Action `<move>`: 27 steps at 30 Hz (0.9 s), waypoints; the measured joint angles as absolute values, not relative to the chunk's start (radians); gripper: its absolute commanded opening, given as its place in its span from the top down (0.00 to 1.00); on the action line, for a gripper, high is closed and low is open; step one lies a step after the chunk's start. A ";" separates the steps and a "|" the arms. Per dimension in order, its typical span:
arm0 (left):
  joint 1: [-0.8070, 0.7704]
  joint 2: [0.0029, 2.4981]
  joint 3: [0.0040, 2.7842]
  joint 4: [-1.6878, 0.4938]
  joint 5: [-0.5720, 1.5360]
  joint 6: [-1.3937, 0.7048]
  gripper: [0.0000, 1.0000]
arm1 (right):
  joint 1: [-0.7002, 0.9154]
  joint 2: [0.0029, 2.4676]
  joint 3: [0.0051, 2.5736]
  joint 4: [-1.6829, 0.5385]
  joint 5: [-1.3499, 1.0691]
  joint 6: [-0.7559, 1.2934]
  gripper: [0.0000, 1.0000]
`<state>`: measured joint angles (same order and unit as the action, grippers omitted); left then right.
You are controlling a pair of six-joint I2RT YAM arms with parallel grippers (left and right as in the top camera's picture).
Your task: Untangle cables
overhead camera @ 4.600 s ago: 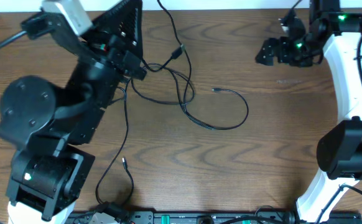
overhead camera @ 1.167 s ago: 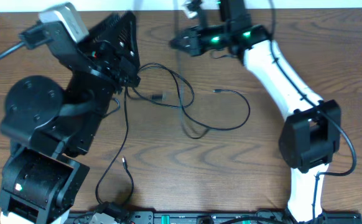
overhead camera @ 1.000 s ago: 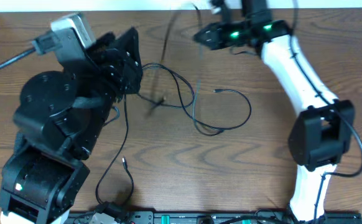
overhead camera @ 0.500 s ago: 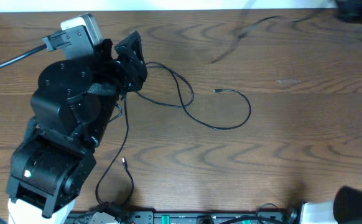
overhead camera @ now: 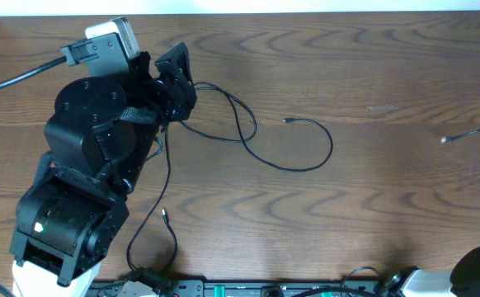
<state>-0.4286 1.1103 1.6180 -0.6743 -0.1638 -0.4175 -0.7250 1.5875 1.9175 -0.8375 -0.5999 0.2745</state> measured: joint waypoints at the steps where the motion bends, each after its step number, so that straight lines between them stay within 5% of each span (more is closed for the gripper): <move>1: -0.429 1.110 1.618 -0.674 -0.163 -0.418 0.39 | -0.736 1.592 1.917 -0.844 -0.574 0.273 0.99; 14: -0.429 1.148 1.618 -0.674 -0.164 -0.417 0.39 | -0.770 1.807 1.918 -0.798 -0.304 0.213 0.99; 16: -0.429 1.155 1.618 -0.674 -0.164 -0.417 0.39 | -0.770 1.860 1.917 -0.778 -0.292 0.204 0.81; 17: -0.429 1.157 1.618 -0.674 -0.163 -0.417 0.39 | -0.770 1.887 1.917 -0.767 -0.289 0.197 0.47; 18: -0.429 1.159 1.618 -0.674 -0.163 -0.417 0.39 | -0.770 1.904 1.917 -0.762 -0.285 0.196 0.28; 20: -0.429 1.163 1.618 -0.674 -0.164 -0.417 0.39 | -0.769 1.940 1.917 -0.759 -0.283 0.190 0.05; 27: -0.429 1.179 1.618 -0.674 -0.163 -0.417 0.39 | -0.750 1.959 1.917 -0.787 -0.318 0.177 0.01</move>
